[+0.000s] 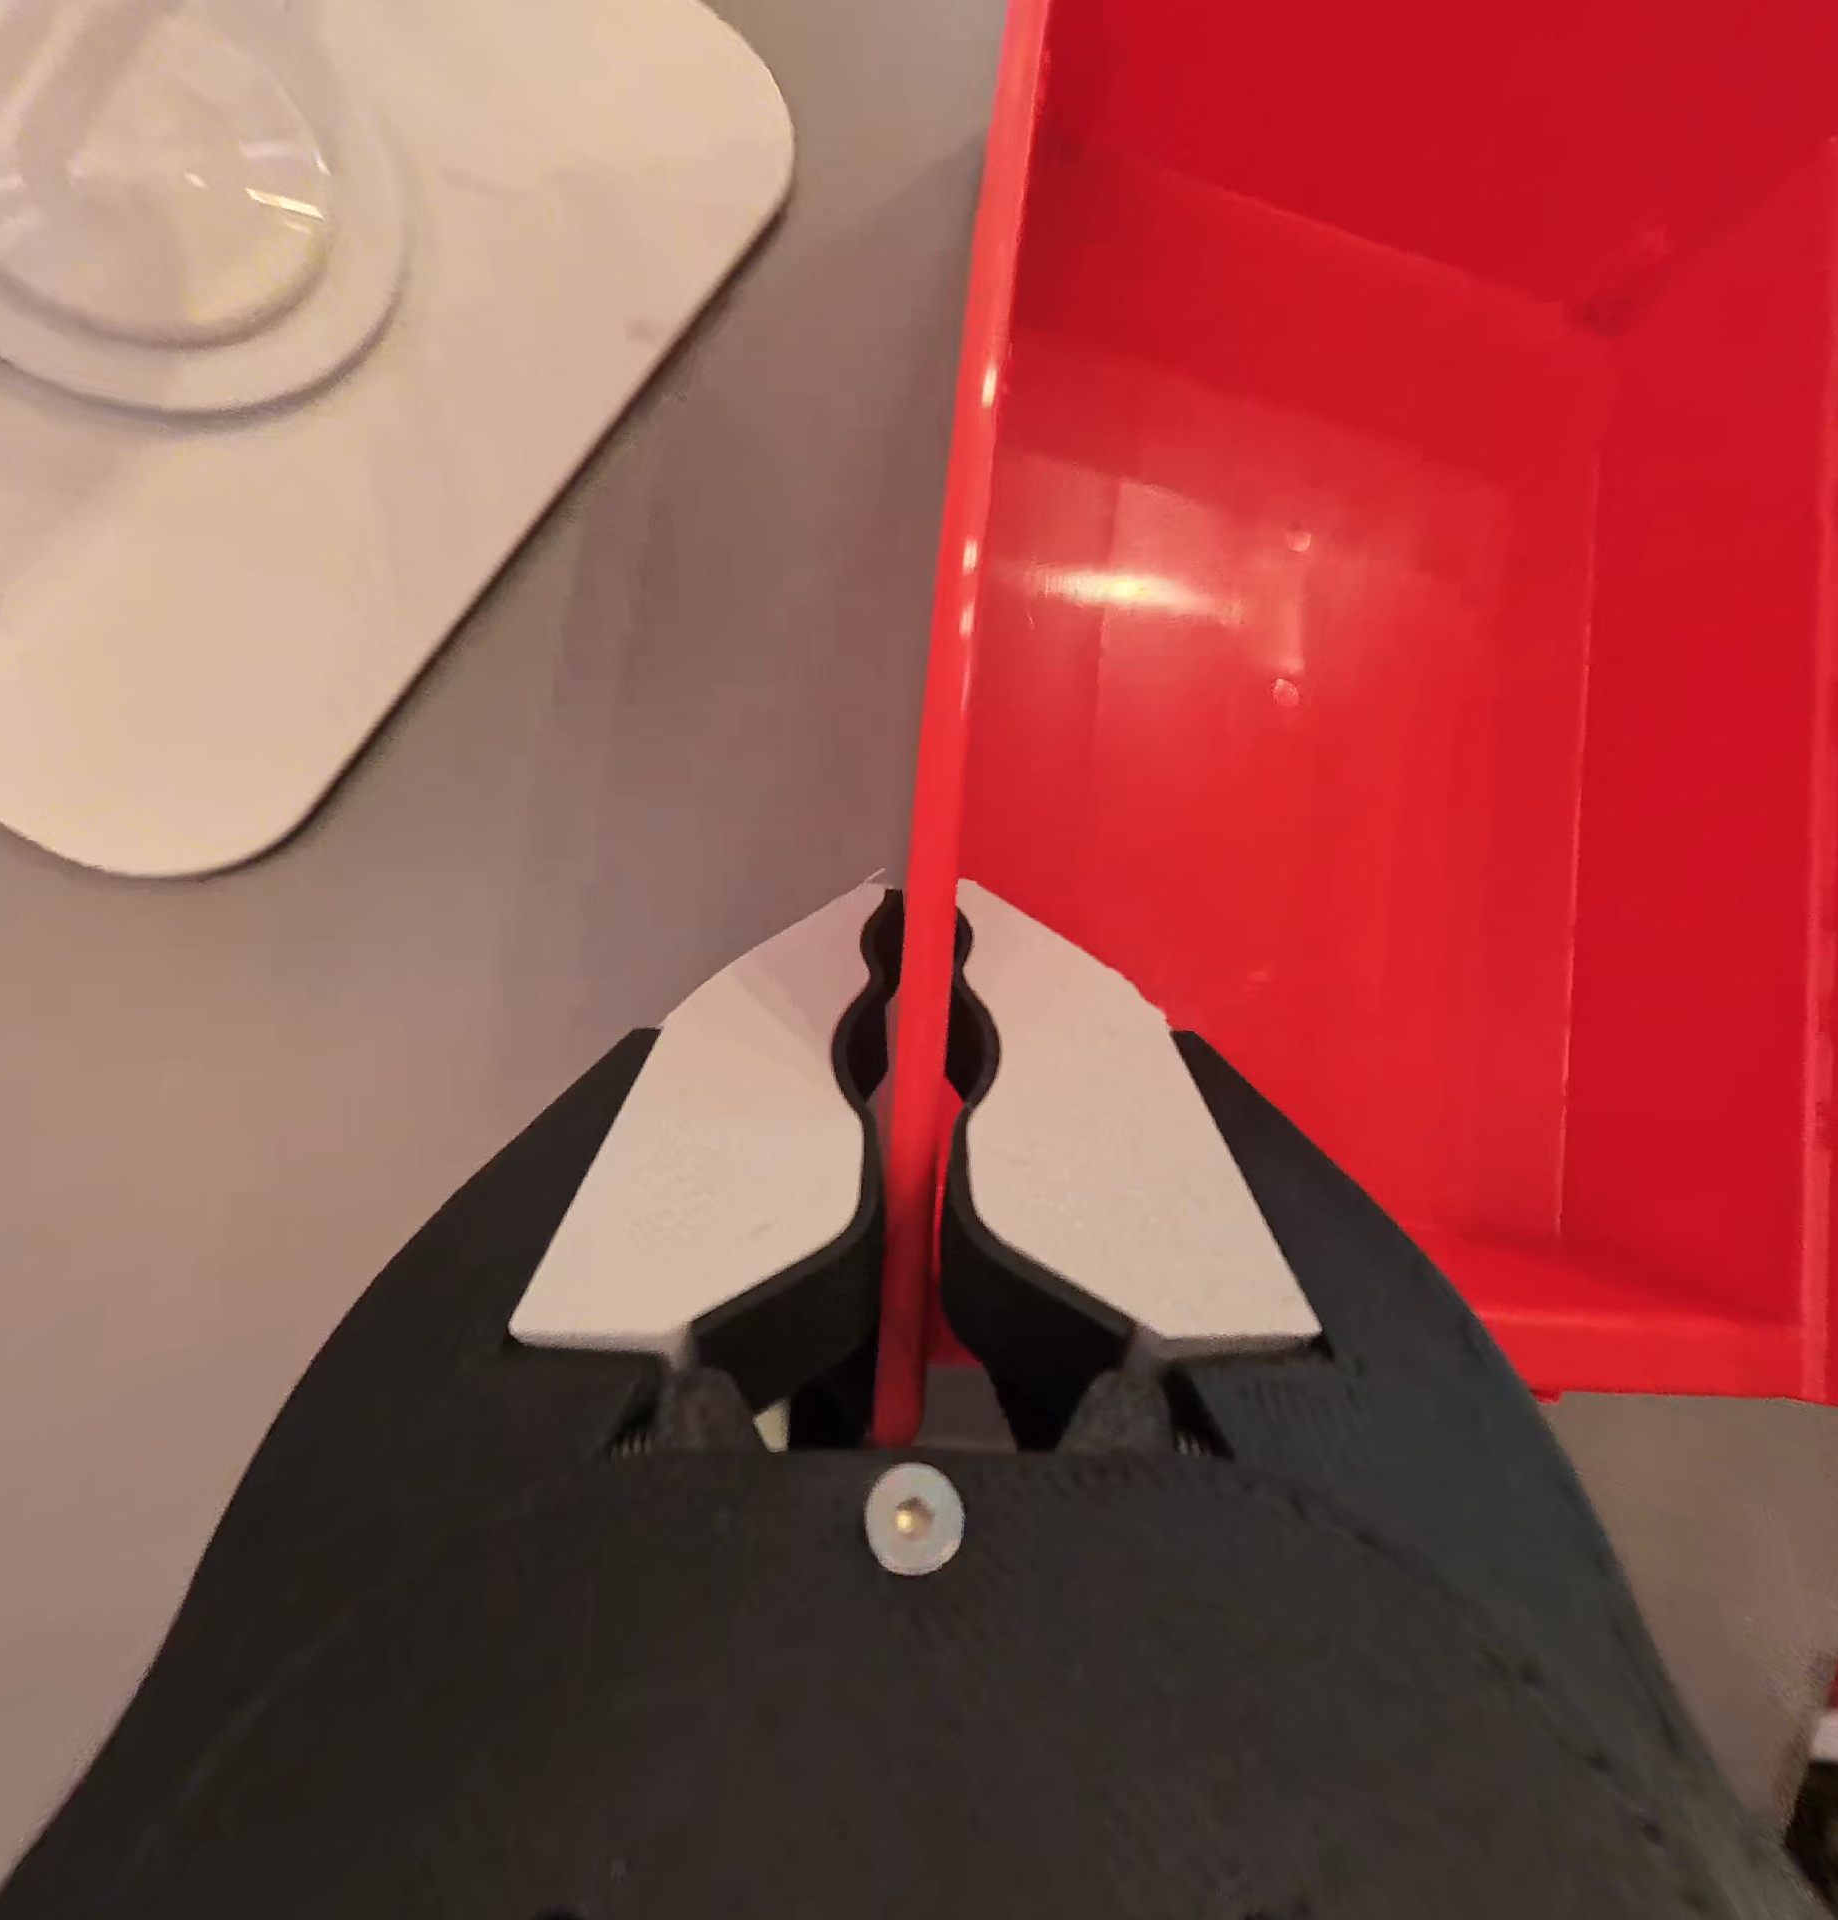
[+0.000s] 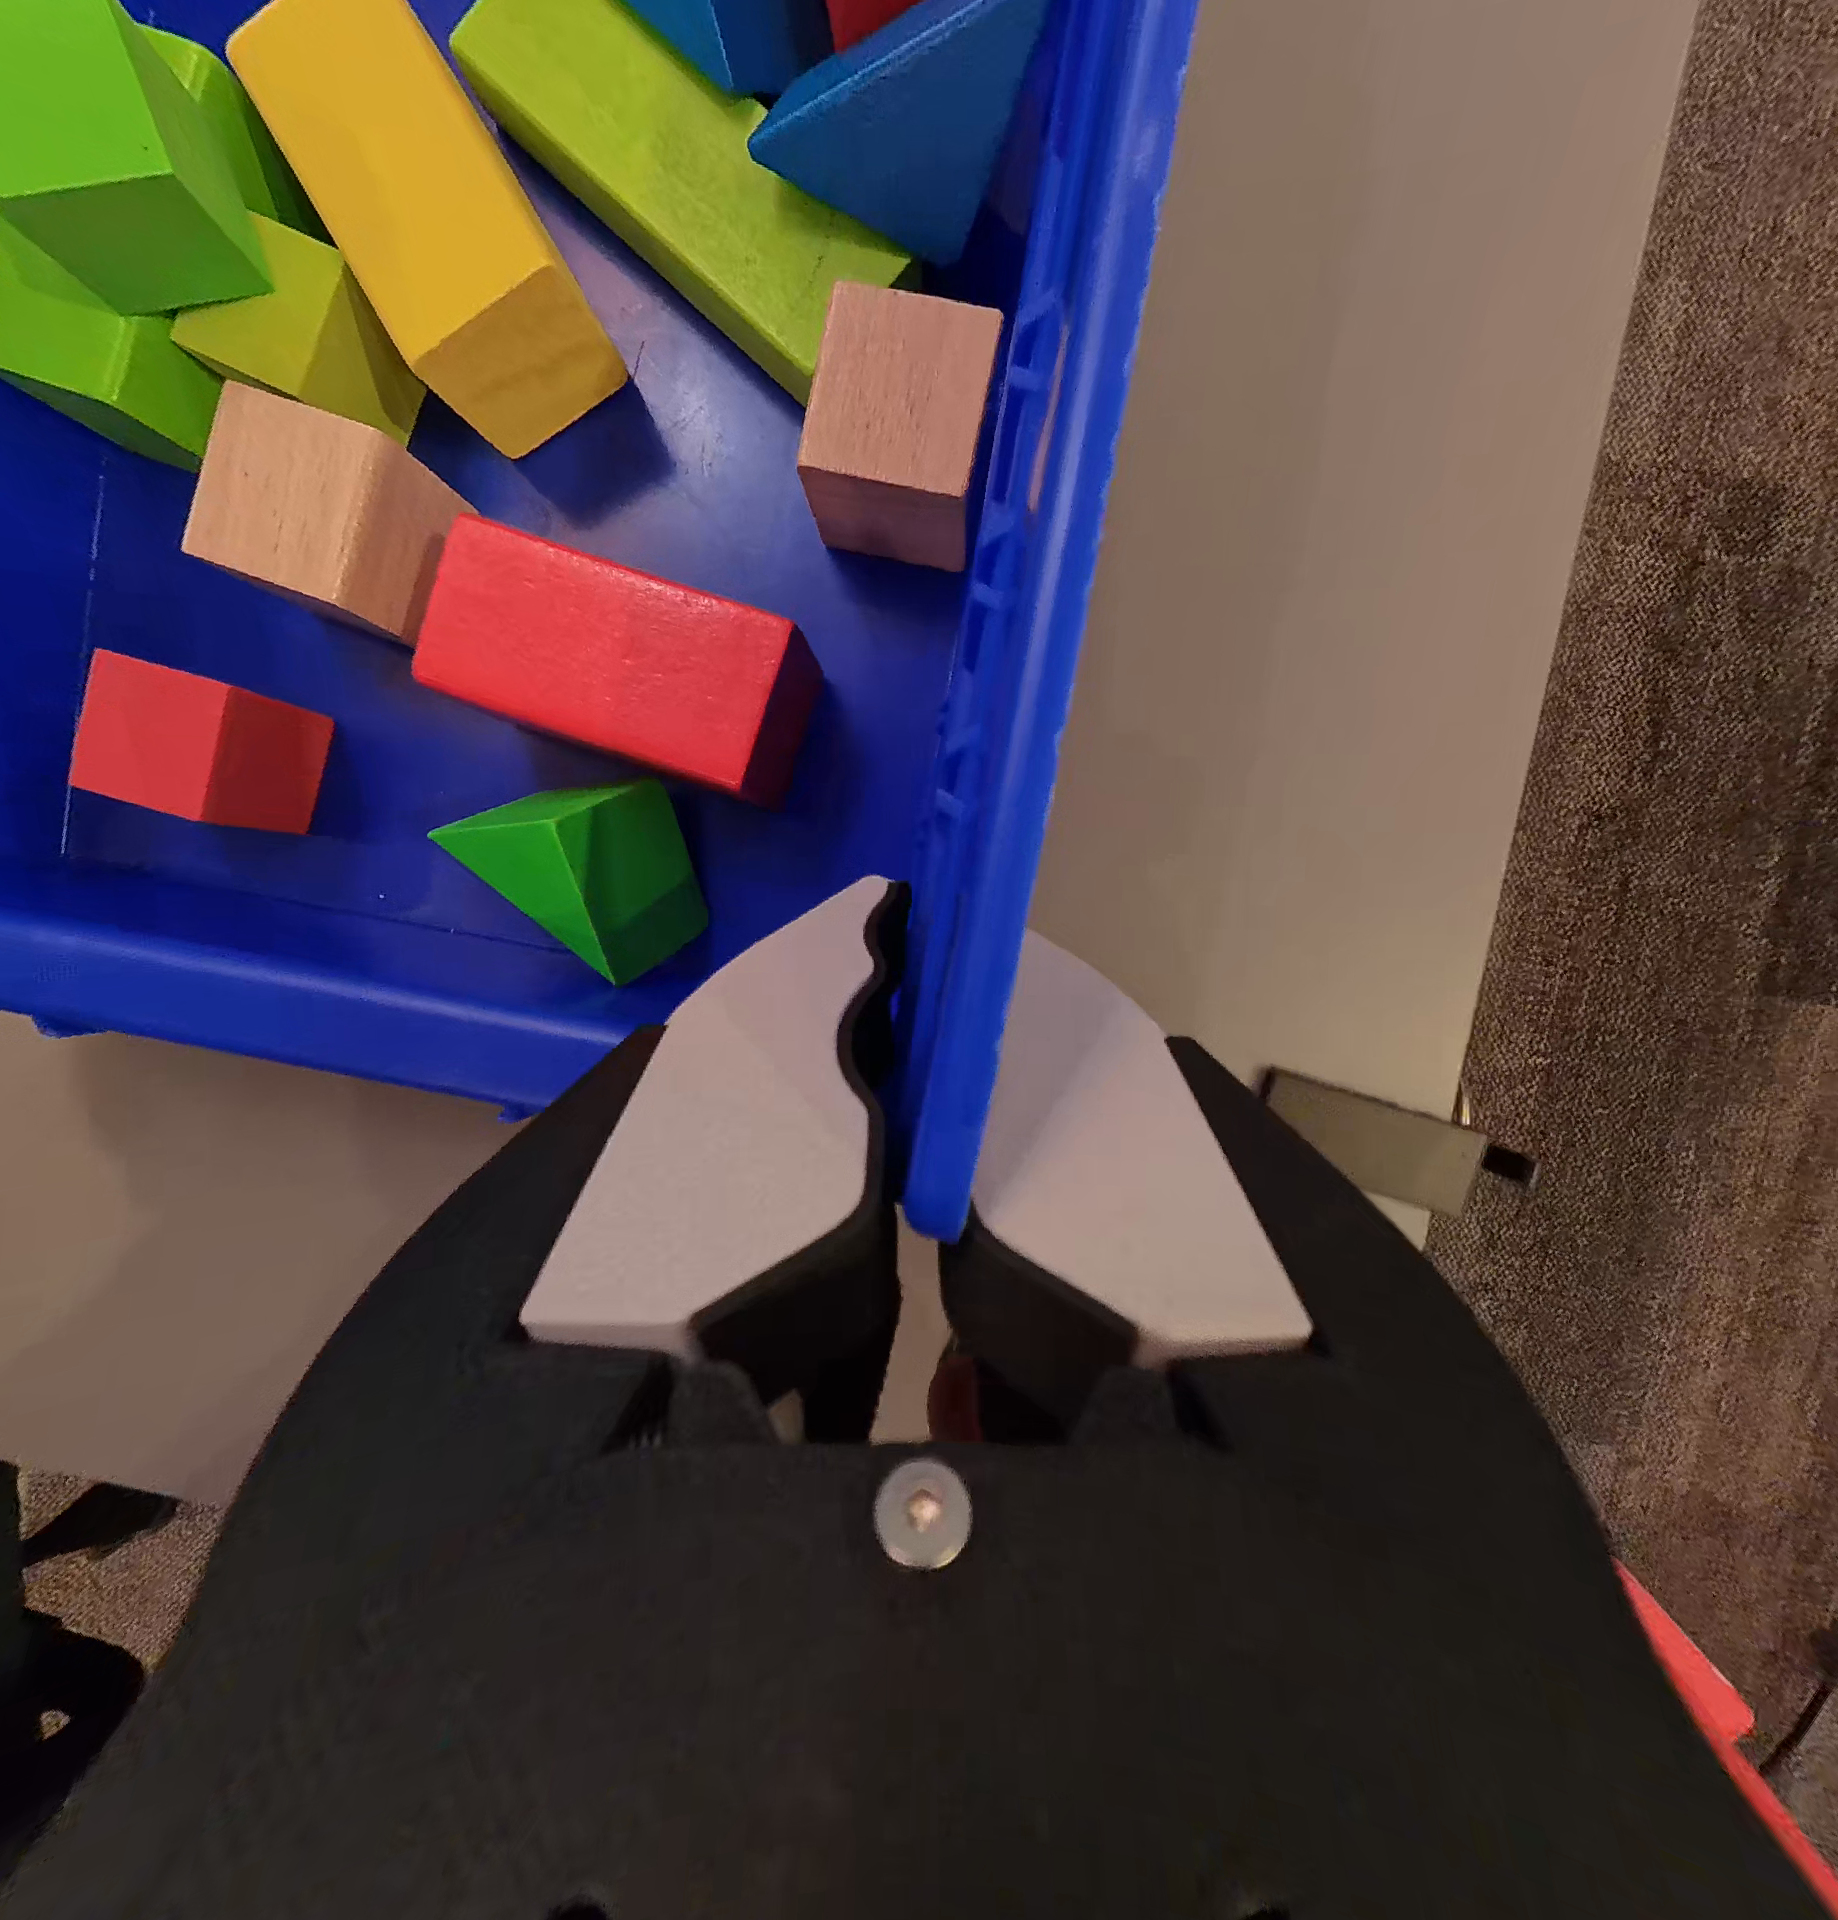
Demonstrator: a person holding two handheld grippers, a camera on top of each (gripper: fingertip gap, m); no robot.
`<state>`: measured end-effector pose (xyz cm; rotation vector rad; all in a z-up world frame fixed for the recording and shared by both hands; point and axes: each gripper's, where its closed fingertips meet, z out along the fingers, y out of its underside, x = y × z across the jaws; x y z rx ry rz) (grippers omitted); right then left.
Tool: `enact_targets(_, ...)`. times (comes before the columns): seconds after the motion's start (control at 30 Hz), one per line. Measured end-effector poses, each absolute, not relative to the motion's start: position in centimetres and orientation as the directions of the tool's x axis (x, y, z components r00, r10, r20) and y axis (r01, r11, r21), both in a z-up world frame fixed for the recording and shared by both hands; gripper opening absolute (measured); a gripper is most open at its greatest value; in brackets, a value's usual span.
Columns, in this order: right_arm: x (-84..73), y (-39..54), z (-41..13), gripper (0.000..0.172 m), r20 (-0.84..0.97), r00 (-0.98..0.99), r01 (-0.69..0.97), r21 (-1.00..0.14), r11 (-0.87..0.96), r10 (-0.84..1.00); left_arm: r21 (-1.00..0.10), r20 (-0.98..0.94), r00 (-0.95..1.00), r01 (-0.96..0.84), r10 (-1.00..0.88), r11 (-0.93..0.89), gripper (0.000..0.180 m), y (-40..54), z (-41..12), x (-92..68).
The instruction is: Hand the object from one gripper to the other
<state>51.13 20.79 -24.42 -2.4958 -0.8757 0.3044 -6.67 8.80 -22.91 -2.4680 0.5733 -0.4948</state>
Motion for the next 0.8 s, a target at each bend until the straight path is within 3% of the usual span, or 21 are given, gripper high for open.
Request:
enact_targets(0.53,54.1,17.0,-24.4,0.002,-0.047,0.836,0.455,-0.496,-0.74,0.546,-0.688,0.296,0.917,0.01,-0.267,-0.726,0.007,22.0,-22.6,0.5)
enact_targets(0.8,54.3,16.0,-24.4,0.003,-0.03,0.854,0.44,-0.492,-0.751,0.52,-0.724,0.35,0.935,0.237,-0.049,-0.648,0.008,27.8,-22.4,1.0)
